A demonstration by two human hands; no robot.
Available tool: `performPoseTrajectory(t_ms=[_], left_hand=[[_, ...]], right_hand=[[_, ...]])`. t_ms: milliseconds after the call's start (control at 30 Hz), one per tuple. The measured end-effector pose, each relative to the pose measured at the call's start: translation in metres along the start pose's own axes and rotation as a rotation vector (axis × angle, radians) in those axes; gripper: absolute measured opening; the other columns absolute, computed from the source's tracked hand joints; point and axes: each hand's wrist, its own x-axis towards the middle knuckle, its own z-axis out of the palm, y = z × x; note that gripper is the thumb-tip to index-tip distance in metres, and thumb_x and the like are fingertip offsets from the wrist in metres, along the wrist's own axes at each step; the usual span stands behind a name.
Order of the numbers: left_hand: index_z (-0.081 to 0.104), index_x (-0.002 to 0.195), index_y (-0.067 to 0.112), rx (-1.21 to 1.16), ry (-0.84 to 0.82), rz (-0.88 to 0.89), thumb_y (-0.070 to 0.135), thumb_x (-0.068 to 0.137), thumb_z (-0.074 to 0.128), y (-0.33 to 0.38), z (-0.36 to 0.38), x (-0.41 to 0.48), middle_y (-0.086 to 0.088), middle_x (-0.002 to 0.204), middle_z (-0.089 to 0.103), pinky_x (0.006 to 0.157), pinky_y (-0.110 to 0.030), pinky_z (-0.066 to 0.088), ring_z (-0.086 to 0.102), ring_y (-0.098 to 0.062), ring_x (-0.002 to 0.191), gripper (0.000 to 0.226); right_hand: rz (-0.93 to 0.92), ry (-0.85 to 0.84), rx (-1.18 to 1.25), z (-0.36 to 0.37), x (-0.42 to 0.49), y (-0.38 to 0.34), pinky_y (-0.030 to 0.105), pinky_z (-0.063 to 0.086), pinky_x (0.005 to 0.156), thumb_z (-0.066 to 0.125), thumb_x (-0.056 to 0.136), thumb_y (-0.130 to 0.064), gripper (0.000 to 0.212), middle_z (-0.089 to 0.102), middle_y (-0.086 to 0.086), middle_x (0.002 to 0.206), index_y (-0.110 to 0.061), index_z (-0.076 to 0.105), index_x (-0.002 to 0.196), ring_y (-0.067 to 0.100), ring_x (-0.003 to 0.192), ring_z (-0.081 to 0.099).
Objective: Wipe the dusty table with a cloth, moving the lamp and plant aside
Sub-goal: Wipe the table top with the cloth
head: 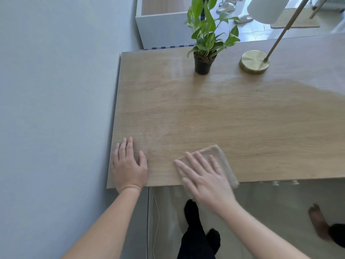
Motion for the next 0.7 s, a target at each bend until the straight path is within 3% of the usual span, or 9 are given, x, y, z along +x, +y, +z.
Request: performPoseTrajectory(t_ms=[100,267,367,500,700], left_hand=[[0.041,0.164,0.023,0.001,-0.007,0.005,0.05,0.103,0.036,-0.001,0.0,-0.001,-0.001,0.169,0.042,0.131,-0.047,0.025,0.029,-0.024,0.159,0.067],[0.042,0.164,0.024,-0.002,-0.01,-0.001,0.051,0.102,0.035,-0.001,-0.001,-0.002,0.0,0.169,0.042,0.13,-0.047,0.026,0.029,-0.023,0.159,0.068],[0.042,0.164,0.024,-0.016,-0.01,-0.001,0.051,0.102,0.035,-0.001,-0.001,-0.002,0.0,0.169,0.042,0.13,-0.048,0.027,0.03,-0.024,0.159,0.068],[0.041,0.164,0.023,-0.008,-0.008,0.007,0.051,0.102,0.034,0.0,0.0,-0.002,-0.001,0.169,0.042,0.131,-0.047,0.025,0.029,-0.025,0.159,0.068],[0.043,0.163,0.022,-0.008,0.004,-0.004,0.05,0.102,0.036,0.001,0.0,-0.004,-0.001,0.169,0.043,0.13,-0.048,0.028,0.03,-0.025,0.158,0.067]], right_hand=[[0.162,0.013,-0.037,-0.026,-0.003,0.063,0.047,-0.009,0.131,0.009,0.11,-0.064,0.052,-0.016,-0.022,0.173,-0.065,-0.014,0.157,0.006,0.16,-0.02],[0.546,0.13,0.1,-0.046,0.068,0.076,0.051,-0.011,0.13,0.008,0.108,-0.063,0.057,-0.007,-0.013,0.177,-0.056,-0.002,0.164,0.014,0.163,-0.012],[0.374,0.073,0.076,-0.033,0.082,0.029,0.051,-0.013,0.13,0.006,0.109,-0.062,0.058,-0.015,-0.012,0.175,-0.053,-0.008,0.164,0.018,0.162,-0.018],[0.07,-0.015,0.013,-0.014,0.021,0.013,0.049,-0.011,0.131,0.011,0.111,-0.062,0.055,-0.016,-0.019,0.174,-0.059,-0.011,0.161,0.009,0.16,-0.023],[0.245,0.032,-0.03,-0.046,-0.022,0.108,0.046,-0.007,0.132,0.005,0.107,-0.069,0.054,-0.014,-0.023,0.173,-0.064,-0.013,0.157,0.007,0.16,-0.018]])
